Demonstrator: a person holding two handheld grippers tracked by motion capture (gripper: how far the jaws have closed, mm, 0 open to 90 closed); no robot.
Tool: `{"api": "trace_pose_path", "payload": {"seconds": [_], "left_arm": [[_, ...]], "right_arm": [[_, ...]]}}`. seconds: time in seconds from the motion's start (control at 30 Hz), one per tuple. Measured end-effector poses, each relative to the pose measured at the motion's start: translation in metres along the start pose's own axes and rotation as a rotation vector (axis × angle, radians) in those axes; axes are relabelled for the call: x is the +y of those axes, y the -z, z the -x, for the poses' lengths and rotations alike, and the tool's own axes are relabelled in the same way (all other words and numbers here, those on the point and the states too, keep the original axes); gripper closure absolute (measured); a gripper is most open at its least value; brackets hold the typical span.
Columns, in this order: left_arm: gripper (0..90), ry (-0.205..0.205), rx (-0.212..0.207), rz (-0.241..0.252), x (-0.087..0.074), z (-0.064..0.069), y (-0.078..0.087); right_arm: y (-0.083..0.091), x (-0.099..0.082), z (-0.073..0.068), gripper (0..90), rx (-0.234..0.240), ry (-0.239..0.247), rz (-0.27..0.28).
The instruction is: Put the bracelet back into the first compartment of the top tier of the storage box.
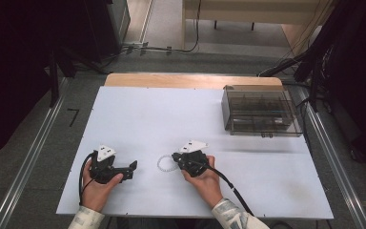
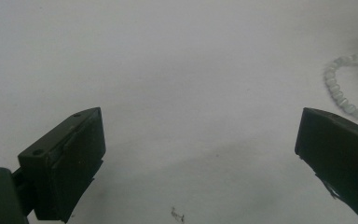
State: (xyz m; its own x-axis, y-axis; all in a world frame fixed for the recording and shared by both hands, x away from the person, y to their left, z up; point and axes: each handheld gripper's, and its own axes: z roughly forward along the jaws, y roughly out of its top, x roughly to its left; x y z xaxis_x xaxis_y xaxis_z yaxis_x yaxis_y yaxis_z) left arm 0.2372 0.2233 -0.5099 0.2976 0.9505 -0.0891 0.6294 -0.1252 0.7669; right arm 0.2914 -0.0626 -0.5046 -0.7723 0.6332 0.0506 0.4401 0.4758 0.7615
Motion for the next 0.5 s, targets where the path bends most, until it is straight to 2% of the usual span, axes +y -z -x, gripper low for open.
{"api": "trace_pose_path", "payload": {"seconds": [0.2, 0.3, 0.5], "left_arm": [[2.2, 0.000, 0.000, 0.000, 0.000, 0.000, 0.000], [2.2, 0.000, 0.002, -0.002, 0.000, 0.000, 0.000], [2.2, -0.002, 0.002, -0.004, 0.000, 0.000, 0.000]], "right_arm": [[0.017, 0.005, 0.009, 84.8, -0.014, -0.016, 0.037], [0.025, 0.007, 0.013, 84.8, -0.004, -0.032, 0.056], [0.036, 0.007, 0.018, 84.9, -0.013, -0.034, 0.063]]}}
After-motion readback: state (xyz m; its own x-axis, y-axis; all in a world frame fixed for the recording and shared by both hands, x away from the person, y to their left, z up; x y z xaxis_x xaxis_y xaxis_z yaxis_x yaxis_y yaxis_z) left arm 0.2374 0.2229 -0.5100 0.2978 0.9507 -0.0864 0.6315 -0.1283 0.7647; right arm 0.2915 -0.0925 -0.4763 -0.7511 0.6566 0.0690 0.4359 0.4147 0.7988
